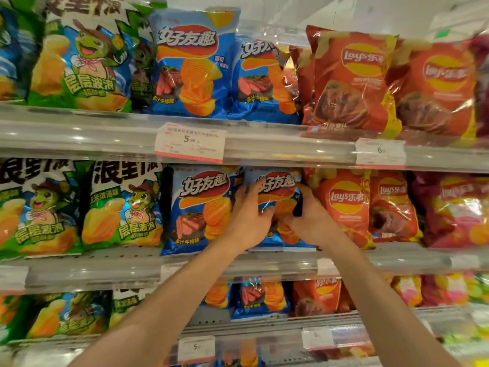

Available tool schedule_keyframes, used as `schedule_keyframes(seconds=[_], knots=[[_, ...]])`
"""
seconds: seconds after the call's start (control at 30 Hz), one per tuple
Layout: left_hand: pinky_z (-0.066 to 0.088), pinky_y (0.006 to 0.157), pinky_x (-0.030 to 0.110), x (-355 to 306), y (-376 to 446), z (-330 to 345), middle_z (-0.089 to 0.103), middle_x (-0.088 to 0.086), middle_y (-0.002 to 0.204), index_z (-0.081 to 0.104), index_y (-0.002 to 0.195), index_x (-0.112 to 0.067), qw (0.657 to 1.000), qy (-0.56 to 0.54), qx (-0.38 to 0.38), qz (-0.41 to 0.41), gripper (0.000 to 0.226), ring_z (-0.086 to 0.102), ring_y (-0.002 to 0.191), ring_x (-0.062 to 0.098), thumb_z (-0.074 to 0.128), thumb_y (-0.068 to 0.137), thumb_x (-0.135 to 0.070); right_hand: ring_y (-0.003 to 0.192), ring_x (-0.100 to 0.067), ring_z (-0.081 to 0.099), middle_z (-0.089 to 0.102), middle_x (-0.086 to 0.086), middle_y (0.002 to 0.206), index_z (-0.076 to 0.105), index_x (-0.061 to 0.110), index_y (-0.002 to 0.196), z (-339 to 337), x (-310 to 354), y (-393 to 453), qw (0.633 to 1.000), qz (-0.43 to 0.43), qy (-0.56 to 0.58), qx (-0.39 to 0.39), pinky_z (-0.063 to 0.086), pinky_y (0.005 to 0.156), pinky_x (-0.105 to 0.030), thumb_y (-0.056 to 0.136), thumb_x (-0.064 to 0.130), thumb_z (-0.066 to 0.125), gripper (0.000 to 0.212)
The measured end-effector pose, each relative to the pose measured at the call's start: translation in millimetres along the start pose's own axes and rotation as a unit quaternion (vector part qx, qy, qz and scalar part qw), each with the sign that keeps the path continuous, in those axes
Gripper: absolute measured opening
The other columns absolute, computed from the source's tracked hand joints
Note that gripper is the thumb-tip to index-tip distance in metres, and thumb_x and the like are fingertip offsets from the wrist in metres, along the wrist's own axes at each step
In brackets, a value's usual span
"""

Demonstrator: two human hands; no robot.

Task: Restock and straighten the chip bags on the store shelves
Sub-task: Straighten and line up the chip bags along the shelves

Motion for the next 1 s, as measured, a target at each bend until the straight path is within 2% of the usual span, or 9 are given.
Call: schedule_keyframes(seconds=[0.07, 0.13, 0.23, 0.33, 0.47, 0.57, 0.73, 0.87, 1.0], knots=[[0.026, 0.120, 0.037, 6, 11, 6, 0.024, 0.008, 0.159, 0.026, 0.155, -0.031, 0.998, -0.016, -0.021, -0.049, 0.063, 0.026, 0.146, 0.025, 0.055, 0.099, -0.022, 0.118, -0.021, 0.059, 0.062, -0.004, 0.125, 0.028, 0.022, 0.152, 6, -6, 7, 0.998, 0.007, 0.050, 0.030, 0.050, 0.101, -0.039, 0.080, 0.009, 0.074, 0.086], [0.022, 0.122, 0.048, 10, 18, 11, 0.019, 0.012, 0.161, 0.023, 0.156, -0.032, 0.996, -0.003, -0.049, -0.076, 0.064, 0.022, 0.148, 0.032, 0.052, 0.100, -0.024, 0.115, -0.019, 0.062, 0.063, -0.005, 0.125, 0.021, 0.023, 0.157, 12, -10, 13, 0.994, 0.018, 0.095, 0.048, 0.052, 0.101, -0.039, 0.076, 0.004, 0.078, 0.101], [0.017, 0.122, 0.050, 11, 22, 16, 0.013, 0.015, 0.163, 0.022, 0.156, -0.034, 0.992, 0.009, -0.078, -0.096, 0.060, 0.015, 0.149, 0.036, 0.048, 0.103, -0.029, 0.122, -0.019, 0.058, 0.056, -0.007, 0.135, 0.014, 0.031, 0.158, 17, -14, 19, 0.989, 0.026, 0.132, 0.061, 0.052, 0.101, -0.037, 0.064, 0.013, 0.086, 0.119], [0.012, 0.121, 0.047, 16, 27, 17, 0.016, 0.017, 0.162, 0.024, 0.156, -0.033, 0.989, 0.022, -0.095, -0.114, 0.056, 0.014, 0.149, 0.037, 0.046, 0.104, -0.035, 0.124, -0.017, 0.056, 0.055, -0.004, 0.138, 0.015, 0.026, 0.158, 17, -15, 20, 0.986, 0.013, 0.152, 0.068, 0.052, 0.092, -0.021, 0.070, -0.002, 0.085, 0.116], [0.023, 0.119, 0.049, 18, 29, 16, 0.023, 0.016, 0.159, 0.030, 0.154, -0.033, 0.988, 0.009, -0.131, -0.083, 0.053, 0.026, 0.144, 0.038, 0.046, 0.104, -0.034, 0.135, -0.019, 0.047, 0.040, -0.002, 0.151, 0.014, 0.044, 0.155, 16, -15, 21, 0.985, -0.028, 0.163, 0.054, 0.048, 0.107, -0.041, 0.049, 0.028, 0.093, 0.133], [0.032, 0.116, 0.054, 17, 27, 18, 0.016, 0.011, 0.161, 0.030, 0.154, -0.032, 0.987, -0.031, -0.151, -0.045, 0.052, 0.030, 0.144, 0.036, 0.044, 0.104, -0.030, 0.141, -0.016, 0.041, 0.033, 0.002, 0.156, 0.013, 0.043, 0.156, 14, -14, 17, 0.983, -0.070, 0.166, 0.045, 0.048, 0.108, -0.042, 0.053, 0.026, 0.092, 0.131], [0.014, 0.124, 0.051, 22, 27, 19, 0.003, 0.006, 0.168, 0.019, 0.159, -0.023, 0.986, 0.011, -0.165, -0.023, 0.060, 0.009, 0.153, 0.029, 0.046, 0.105, -0.024, 0.119, 0.009, 0.055, 0.045, -0.002, 0.147, 0.014, 0.031, 0.155, 15, -8, 8, 0.973, -0.090, 0.202, 0.069, 0.051, 0.087, -0.014, 0.074, -0.015, 0.078, 0.113], [0.004, 0.123, 0.041, 24, 30, 19, -0.002, 0.002, 0.169, 0.013, 0.160, -0.027, 0.989, 0.009, -0.141, -0.046, 0.059, 0.006, 0.154, 0.028, 0.040, 0.107, -0.025, 0.110, 0.014, 0.058, 0.050, 0.000, 0.141, 0.009, 0.025, 0.159, 15, -10, 10, 0.970, -0.081, 0.214, 0.086, 0.050, 0.086, -0.012, 0.080, -0.014, 0.074, 0.110], [0.003, 0.125, 0.037, 12, 25, 16, -0.007, -0.003, 0.169, 0.013, 0.159, -0.032, 0.994, 0.011, -0.112, 0.011, 0.059, -0.004, 0.155, 0.017, 0.039, 0.107, -0.018, 0.124, 0.002, 0.055, 0.053, 0.002, 0.143, 0.010, 0.025, 0.160, 11, -14, 5, 0.975, -0.073, 0.197, 0.076, 0.047, 0.104, -0.022, 0.089, -0.003, 0.070, 0.098]])
Point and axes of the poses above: each hand's wrist, its own y-axis towards the middle knuckle, its own z-axis out of the palm, x = y × z, the point moved 7 cm from there along y, towards the middle knuckle
